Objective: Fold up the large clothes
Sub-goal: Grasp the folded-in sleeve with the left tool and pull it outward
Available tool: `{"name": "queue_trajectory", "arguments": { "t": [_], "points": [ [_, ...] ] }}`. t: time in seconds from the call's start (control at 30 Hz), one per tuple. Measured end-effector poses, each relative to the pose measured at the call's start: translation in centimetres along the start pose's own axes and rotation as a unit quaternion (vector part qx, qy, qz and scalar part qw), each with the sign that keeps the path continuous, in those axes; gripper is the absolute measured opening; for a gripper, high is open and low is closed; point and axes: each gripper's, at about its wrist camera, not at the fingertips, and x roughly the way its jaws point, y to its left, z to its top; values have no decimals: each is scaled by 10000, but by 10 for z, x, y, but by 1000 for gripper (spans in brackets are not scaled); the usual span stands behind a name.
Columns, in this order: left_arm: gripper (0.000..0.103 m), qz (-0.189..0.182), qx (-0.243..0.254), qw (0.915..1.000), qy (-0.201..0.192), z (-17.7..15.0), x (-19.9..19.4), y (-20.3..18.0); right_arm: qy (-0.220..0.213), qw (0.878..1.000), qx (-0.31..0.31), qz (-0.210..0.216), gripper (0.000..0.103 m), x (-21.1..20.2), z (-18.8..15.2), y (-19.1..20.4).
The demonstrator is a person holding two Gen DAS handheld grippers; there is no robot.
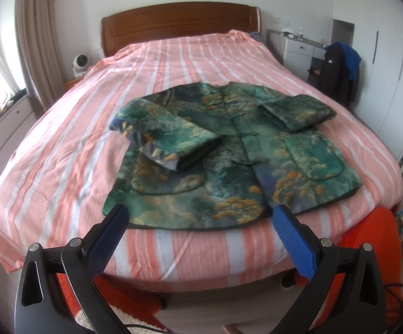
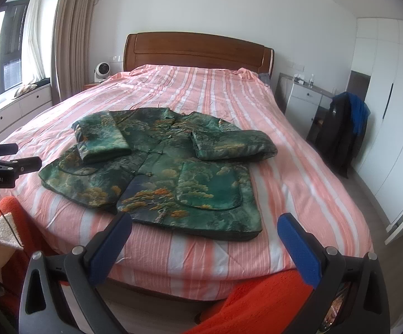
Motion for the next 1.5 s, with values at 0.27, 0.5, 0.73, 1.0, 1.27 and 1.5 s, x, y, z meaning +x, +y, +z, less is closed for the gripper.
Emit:
{"name": "queue_trajectory", "arguments": {
  "t": [0.27,0.5,0.73,1.0,1.27,1.5],
  "points": [
    [103,-750,-1578,9819,730,20,88,135,305,9943,853,560,103,60,-3,-87],
    [102,-875,-1552,9667,1839,-6,186,159,1430,9555,2116,1475,103,185,-35,-147],
    [58,-1100,-1824,9516,2215,-23,188,152,1927,9492,1947,1550,103,227,-37,-123],
    [8,-1009,-1539,9628,1980,-14,140,131,2137,9502,1861,1293,18,221,-39,-116],
    [8,-1051,-1487,9594,2156,-40,110,127,2134,9586,1507,1136,15,191,-31,-128],
    [36,-633,-1349,9668,2074,-39,104,128,2108,9549,1908,851,30,203,-49,-138]
  ]
}}
